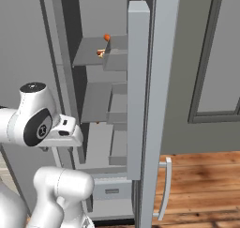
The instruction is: Store the hot dog in the freezer for long-term storage. Close the freezer door after placing the cooked food.
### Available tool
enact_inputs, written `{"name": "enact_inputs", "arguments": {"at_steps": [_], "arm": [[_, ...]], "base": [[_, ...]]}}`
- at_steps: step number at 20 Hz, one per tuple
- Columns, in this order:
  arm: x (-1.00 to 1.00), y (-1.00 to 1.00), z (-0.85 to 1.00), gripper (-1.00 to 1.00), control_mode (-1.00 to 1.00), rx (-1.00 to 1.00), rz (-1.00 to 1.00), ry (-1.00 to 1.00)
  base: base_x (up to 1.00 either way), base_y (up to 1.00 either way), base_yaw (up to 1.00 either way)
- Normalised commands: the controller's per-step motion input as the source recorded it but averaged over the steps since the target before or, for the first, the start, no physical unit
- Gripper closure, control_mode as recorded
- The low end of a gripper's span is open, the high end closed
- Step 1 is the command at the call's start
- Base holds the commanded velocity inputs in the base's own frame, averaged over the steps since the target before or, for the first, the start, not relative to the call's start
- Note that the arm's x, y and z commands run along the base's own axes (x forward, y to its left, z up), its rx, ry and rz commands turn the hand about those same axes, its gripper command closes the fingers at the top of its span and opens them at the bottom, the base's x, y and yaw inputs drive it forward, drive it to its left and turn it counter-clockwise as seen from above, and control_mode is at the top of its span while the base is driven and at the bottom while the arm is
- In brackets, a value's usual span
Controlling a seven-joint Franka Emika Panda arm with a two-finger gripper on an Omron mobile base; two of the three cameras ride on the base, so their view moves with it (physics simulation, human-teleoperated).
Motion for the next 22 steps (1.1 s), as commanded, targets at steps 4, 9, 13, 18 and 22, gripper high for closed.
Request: {"name": "enact_inputs", "arguments": {"at_steps": [4, 9, 13, 18, 22], "arm": [[0.0, 0.0, -0.38, -1.0, -1.0, 0.0, 0.0, 0.1], [0.0, 0.0, -0.18, -1.0, -1.0, 0.0, 0.0, 0.04], [0.0, 0.04, -0.09, -1.0, -1.0, 0.0, -0.04, 0.09], [0.0, 0.02, -0.08, -1.0, -1.0, 0.0, -0.09, 0.02], [0.0, 0.0, 0.0, -1.0, -1.0, 0.07, -0.13, 0.0]], "base": [[0.0, 0.0, 0.0], [0.0, 0.0, 0.0], [0.0, 0.0, 0.0], [0.0, 0.0, 0.0], [0.0, 0.0, 0.0]]}}
